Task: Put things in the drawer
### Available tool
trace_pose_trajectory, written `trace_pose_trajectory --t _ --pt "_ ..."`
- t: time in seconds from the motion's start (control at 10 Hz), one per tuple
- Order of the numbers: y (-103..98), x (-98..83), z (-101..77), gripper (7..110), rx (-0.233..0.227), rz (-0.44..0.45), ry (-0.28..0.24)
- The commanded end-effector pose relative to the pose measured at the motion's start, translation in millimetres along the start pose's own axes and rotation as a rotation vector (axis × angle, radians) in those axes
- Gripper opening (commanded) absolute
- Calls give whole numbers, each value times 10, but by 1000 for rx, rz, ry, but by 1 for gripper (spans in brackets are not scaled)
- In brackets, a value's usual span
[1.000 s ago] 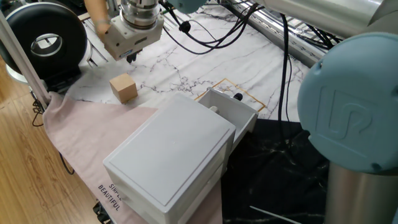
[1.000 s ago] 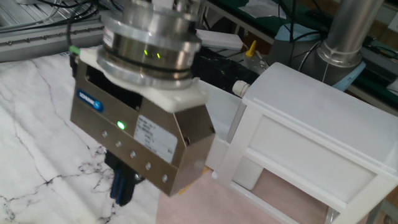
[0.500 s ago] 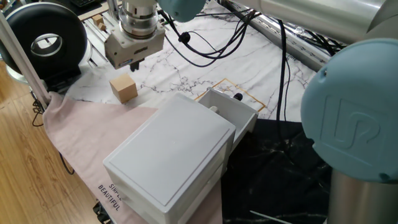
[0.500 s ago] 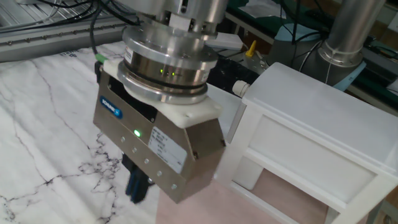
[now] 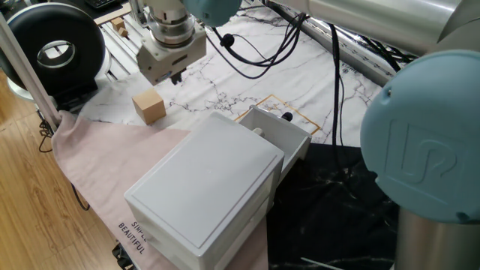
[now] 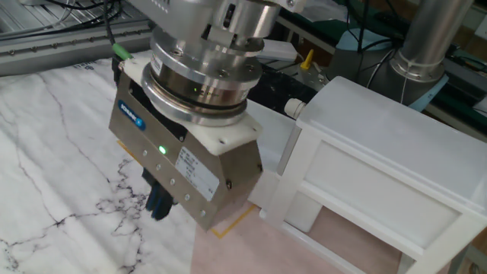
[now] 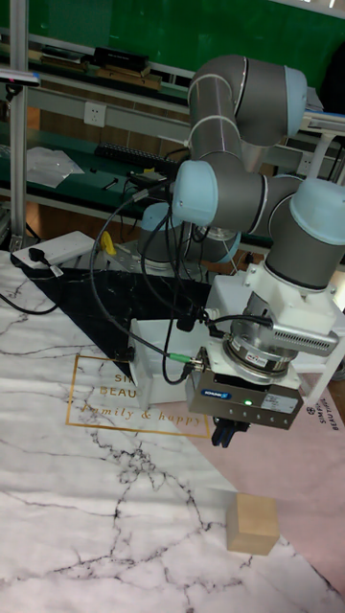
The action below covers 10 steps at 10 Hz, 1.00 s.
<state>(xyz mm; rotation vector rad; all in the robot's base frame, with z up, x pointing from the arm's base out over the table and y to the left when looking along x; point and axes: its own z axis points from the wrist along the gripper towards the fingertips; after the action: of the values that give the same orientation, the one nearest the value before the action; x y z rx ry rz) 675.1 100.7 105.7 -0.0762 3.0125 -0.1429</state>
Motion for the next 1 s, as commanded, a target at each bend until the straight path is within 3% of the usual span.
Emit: trace_pose_trajectory --t 0.0,0.1,0.2,0.4,0.6,0.7,0.8,0.9 --pt "11 247 -22 7 -12 -74 99" --pt "22 334 -33 7 -19 -84 134" --pt "37 321 -31 7 -21 -33 128" --pt "267 311 -45 7 -108 44 128" --pt "534 94 238 7 -180 78 129" --pt "607 -106 387 7 -205 82 80" --pt "670 -323 469 22 -228 11 -5" --pt "734 -403 441 22 -236 -38 -64"
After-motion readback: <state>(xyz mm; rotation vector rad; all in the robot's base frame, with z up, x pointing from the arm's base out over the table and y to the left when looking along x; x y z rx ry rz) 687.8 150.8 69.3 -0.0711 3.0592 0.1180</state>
